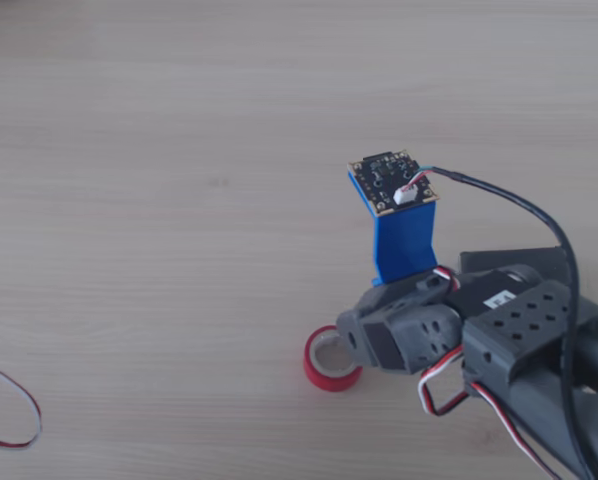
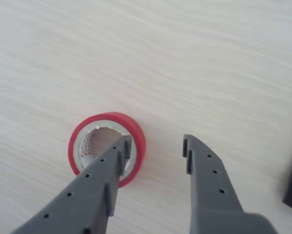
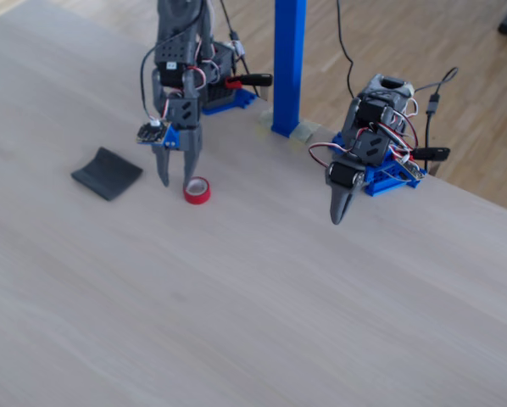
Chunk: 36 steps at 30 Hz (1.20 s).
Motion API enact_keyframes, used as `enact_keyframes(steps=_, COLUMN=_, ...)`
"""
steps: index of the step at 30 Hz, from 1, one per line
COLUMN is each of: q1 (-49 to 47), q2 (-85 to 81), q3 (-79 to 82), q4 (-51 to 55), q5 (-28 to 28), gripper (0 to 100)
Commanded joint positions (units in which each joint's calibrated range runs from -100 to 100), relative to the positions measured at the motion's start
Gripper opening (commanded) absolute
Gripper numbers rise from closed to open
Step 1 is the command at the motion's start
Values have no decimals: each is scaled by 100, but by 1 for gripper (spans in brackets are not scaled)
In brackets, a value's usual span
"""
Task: Grab the red tape and move it to the grey mat
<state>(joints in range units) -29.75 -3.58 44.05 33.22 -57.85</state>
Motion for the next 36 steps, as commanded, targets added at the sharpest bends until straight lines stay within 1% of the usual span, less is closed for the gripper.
enact_keyframes(steps=1, q1=71, q2=229, q3=-442, q4=-65, q5=18, gripper=17)
enact_keyframes(steps=14, q1=80, q2=819, q3=-803, q4=-65, q5=12, gripper=17)
enact_keyframes(steps=36, q1=-91, q2=-335, q3=-794, q4=3, q5=75, gripper=17)
